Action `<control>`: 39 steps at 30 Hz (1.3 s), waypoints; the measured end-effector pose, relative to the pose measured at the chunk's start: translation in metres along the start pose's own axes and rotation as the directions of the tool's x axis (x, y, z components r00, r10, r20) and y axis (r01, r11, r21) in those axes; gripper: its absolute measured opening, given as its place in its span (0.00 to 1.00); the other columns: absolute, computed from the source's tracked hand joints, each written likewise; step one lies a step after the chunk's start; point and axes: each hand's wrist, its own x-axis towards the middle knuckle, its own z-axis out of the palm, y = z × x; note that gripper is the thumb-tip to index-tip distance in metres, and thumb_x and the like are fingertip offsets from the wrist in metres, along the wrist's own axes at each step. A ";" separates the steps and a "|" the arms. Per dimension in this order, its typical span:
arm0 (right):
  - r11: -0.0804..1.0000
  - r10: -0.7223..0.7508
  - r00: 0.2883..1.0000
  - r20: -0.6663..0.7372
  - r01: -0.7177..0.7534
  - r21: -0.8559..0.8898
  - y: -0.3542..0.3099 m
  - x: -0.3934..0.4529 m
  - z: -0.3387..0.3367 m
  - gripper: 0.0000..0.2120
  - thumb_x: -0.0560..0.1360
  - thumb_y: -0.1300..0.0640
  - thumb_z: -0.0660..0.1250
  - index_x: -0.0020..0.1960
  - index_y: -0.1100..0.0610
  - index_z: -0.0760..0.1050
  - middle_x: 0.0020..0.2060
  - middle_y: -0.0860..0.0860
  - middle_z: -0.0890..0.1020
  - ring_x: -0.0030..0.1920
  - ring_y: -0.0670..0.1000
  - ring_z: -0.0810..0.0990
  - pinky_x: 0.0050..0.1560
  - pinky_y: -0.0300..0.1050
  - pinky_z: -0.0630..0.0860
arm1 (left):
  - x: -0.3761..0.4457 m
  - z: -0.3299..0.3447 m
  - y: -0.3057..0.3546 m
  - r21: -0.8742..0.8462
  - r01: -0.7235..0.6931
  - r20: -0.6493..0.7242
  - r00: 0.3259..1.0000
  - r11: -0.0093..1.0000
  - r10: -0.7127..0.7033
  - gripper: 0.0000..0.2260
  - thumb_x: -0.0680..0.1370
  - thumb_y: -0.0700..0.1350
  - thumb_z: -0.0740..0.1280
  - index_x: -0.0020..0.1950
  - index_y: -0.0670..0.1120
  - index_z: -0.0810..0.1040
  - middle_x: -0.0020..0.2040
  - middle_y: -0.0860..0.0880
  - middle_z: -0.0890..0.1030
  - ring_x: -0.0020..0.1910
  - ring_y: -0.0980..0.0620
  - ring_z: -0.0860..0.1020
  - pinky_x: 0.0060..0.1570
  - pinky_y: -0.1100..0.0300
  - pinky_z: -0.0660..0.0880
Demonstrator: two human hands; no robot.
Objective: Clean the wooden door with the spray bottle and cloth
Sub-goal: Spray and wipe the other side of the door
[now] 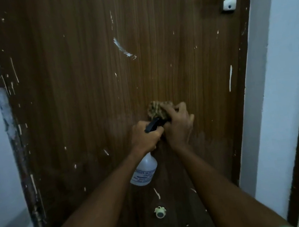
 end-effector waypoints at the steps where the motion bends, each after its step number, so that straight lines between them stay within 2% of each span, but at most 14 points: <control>1: 0.999 0.029 0.999 -0.023 -0.028 0.016 -0.007 0.010 0.002 0.24 0.72 0.61 0.70 0.66 0.47 0.79 0.51 0.52 0.72 0.47 0.51 0.73 0.48 0.47 0.64 | 0.000 0.000 -0.003 -0.002 -0.015 -0.022 1.000 1.000 0.015 0.14 0.77 0.47 0.73 0.41 0.35 0.82 0.34 0.35 0.82 0.24 0.48 0.77 0.24 0.56 0.73; 4: 0.998 -0.054 0.998 0.019 0.053 0.029 -0.007 -0.018 0.014 0.23 0.74 0.56 0.70 0.69 0.48 0.76 0.55 0.55 0.74 0.51 0.54 0.74 0.52 0.51 0.69 | -0.002 -0.012 -0.010 -0.015 -0.027 -0.047 0.999 1.000 0.026 0.13 0.80 0.46 0.72 0.41 0.37 0.83 0.34 0.36 0.82 0.27 0.46 0.78 0.27 0.54 0.74; 8: 0.933 -0.350 0.913 0.211 0.359 -0.001 0.008 -0.086 0.020 0.28 0.72 0.50 0.74 0.71 0.47 0.73 0.58 0.56 0.75 0.53 0.56 0.75 0.51 0.52 0.69 | -0.004 -0.034 -0.024 -0.020 -0.014 -0.084 0.996 1.000 0.013 0.13 0.81 0.41 0.71 0.41 0.34 0.81 0.31 0.40 0.79 0.27 0.44 0.76 0.31 0.53 0.72; 11: 0.971 -0.235 0.962 0.137 0.239 -0.008 -0.015 -0.040 0.022 0.25 0.73 0.50 0.70 0.70 0.47 0.75 0.56 0.56 0.74 0.51 0.55 0.74 0.50 0.51 0.67 | -0.009 -0.043 -0.030 0.037 -0.031 -0.107 0.994 0.999 0.034 0.16 0.79 0.49 0.71 0.40 0.37 0.82 0.32 0.38 0.81 0.30 0.35 0.80 0.29 0.46 0.76; 15: 0.999 0.013 1.000 -0.003 -0.012 0.048 -0.053 -0.010 0.030 0.25 0.73 0.61 0.69 0.69 0.50 0.77 0.54 0.56 0.74 0.50 0.55 0.73 0.49 0.51 0.69 | -0.010 -0.053 -0.041 0.125 -0.034 -0.136 0.989 0.992 0.051 0.18 0.76 0.55 0.70 0.38 0.41 0.82 0.31 0.40 0.81 0.30 0.36 0.81 0.28 0.42 0.77; 17: 0.994 -0.111 0.990 0.086 0.109 0.027 -0.049 -0.044 0.037 0.26 0.73 0.59 0.71 0.71 0.49 0.75 0.56 0.56 0.74 0.51 0.55 0.73 0.49 0.50 0.69 | -0.010 -0.061 -0.045 0.138 -0.012 -0.156 0.987 0.990 0.034 0.17 0.76 0.55 0.70 0.38 0.42 0.83 0.31 0.42 0.82 0.30 0.38 0.81 0.30 0.43 0.78; 20: 0.928 -0.359 0.893 0.273 0.371 0.007 -0.036 -0.090 0.035 0.31 0.68 0.57 0.76 0.70 0.48 0.74 0.58 0.54 0.74 0.53 0.54 0.73 0.51 0.51 0.68 | -0.014 -0.067 -0.051 0.142 -0.021 -0.158 0.987 0.990 0.044 0.17 0.74 0.56 0.69 0.37 0.43 0.82 0.30 0.43 0.81 0.30 0.41 0.81 0.29 0.47 0.77; 22: 0.965 -0.264 0.947 0.183 0.261 0.037 -0.051 -0.058 0.034 0.28 0.69 0.61 0.72 0.68 0.47 0.75 0.56 0.54 0.74 0.52 0.54 0.74 0.52 0.52 0.68 | -0.014 -0.068 -0.057 0.156 -0.031 -0.155 0.986 0.987 0.056 0.16 0.75 0.56 0.70 0.34 0.45 0.79 0.27 0.47 0.79 0.26 0.44 0.79 0.27 0.51 0.74; 25: 0.987 0.111 0.994 -0.022 -0.107 0.120 -0.090 0.002 0.030 0.26 0.72 0.64 0.66 0.68 0.46 0.77 0.53 0.54 0.72 0.48 0.53 0.73 0.51 0.52 0.69 | -0.014 -0.064 -0.066 0.197 -0.043 -0.209 0.974 0.979 0.085 0.20 0.79 0.45 0.74 0.28 0.50 0.72 0.22 0.55 0.73 0.21 0.58 0.71 0.25 0.63 0.65; 27: 0.994 0.067 0.998 -0.019 -0.065 0.084 -0.096 -0.007 0.039 0.24 0.74 0.62 0.67 0.68 0.47 0.76 0.53 0.55 0.73 0.48 0.54 0.72 0.50 0.51 0.69 | -0.014 -0.067 -0.071 0.197 -0.028 -0.260 0.962 0.980 0.080 0.22 0.79 0.43 0.74 0.27 0.51 0.70 0.22 0.56 0.72 0.21 0.58 0.70 0.25 0.63 0.64; 31: 0.963 -0.268 0.949 0.164 0.267 0.032 -0.068 -0.080 0.056 0.22 0.74 0.53 0.74 0.67 0.47 0.76 0.53 0.55 0.75 0.47 0.55 0.73 0.47 0.52 0.69 | -0.013 -0.090 -0.066 0.172 -0.028 -0.251 0.965 0.985 0.071 0.15 0.80 0.45 0.73 0.33 0.50 0.78 0.27 0.53 0.78 0.26 0.53 0.76 0.29 0.57 0.72; 34: 0.994 -0.095 0.975 0.200 0.082 0.073 -0.082 -0.066 0.053 0.28 0.69 0.57 0.77 0.67 0.45 0.76 0.56 0.54 0.74 0.50 0.55 0.74 0.51 0.53 0.70 | -0.032 -0.106 -0.061 0.287 -0.069 -0.137 0.984 0.955 0.112 0.15 0.77 0.51 0.71 0.33 0.49 0.77 0.26 0.52 0.75 0.25 0.53 0.73 0.28 0.56 0.68; 36: 0.984 0.049 0.985 0.164 -0.076 0.164 -0.102 -0.043 0.038 0.29 0.70 0.61 0.74 0.69 0.46 0.75 0.57 0.54 0.72 0.51 0.54 0.74 0.55 0.55 0.71 | -0.041 -0.116 -0.062 0.324 -0.004 -0.164 0.985 0.946 0.061 0.15 0.77 0.51 0.71 0.33 0.47 0.76 0.26 0.52 0.75 0.24 0.54 0.72 0.29 0.56 0.68; 39: 0.974 0.075 0.989 0.125 -0.100 0.205 -0.105 -0.002 0.023 0.29 0.73 0.61 0.69 0.72 0.45 0.73 0.59 0.53 0.70 0.54 0.52 0.73 0.60 0.54 0.70 | -0.043 -0.125 -0.058 0.357 0.066 -0.172 0.985 0.932 -0.004 0.14 0.76 0.52 0.71 0.34 0.47 0.77 0.27 0.52 0.76 0.25 0.55 0.73 0.30 0.54 0.72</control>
